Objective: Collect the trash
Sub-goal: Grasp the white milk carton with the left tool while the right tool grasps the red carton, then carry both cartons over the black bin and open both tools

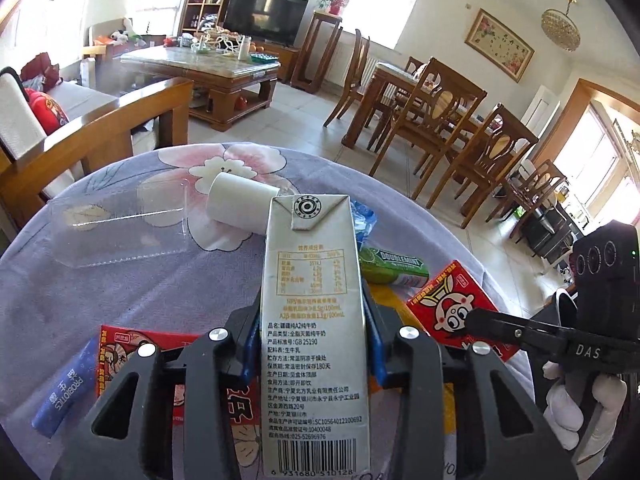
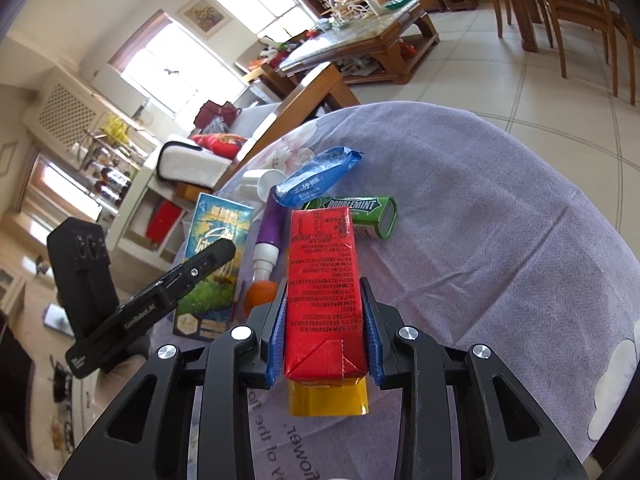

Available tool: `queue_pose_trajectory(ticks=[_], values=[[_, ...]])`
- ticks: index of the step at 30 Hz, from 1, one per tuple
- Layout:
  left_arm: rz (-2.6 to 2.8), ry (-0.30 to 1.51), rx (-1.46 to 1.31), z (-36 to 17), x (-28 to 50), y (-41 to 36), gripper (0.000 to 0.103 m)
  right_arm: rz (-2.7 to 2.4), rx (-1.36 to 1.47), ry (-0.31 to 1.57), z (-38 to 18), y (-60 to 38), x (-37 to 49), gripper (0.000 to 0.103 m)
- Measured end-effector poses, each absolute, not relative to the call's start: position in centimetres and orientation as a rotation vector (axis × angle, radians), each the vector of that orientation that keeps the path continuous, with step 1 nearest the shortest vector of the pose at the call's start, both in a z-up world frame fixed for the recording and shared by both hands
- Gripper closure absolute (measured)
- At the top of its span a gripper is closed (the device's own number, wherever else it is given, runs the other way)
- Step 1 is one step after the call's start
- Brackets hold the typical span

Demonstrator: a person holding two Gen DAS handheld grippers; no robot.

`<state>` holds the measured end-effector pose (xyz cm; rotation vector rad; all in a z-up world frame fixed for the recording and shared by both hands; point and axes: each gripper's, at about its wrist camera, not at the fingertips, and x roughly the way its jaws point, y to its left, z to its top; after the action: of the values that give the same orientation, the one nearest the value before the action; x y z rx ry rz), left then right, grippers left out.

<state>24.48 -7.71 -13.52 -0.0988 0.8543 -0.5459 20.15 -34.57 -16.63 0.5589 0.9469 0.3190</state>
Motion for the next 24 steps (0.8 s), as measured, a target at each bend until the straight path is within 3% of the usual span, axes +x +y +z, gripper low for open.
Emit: queue_pose_trajectory(ticks=[12,24], values=[[-0.699,0.717,-0.093,-9.2,18.5,-10.7,0.062,0.321,0.549,0.804,-12.1,-38.4,13.2,0.071],[-1.037,0.638,-0.037,-7.8,9.9,-22.8,0.061,0.060,0.524,0.626,-9.4,-50.7,-0.8,0.071]])
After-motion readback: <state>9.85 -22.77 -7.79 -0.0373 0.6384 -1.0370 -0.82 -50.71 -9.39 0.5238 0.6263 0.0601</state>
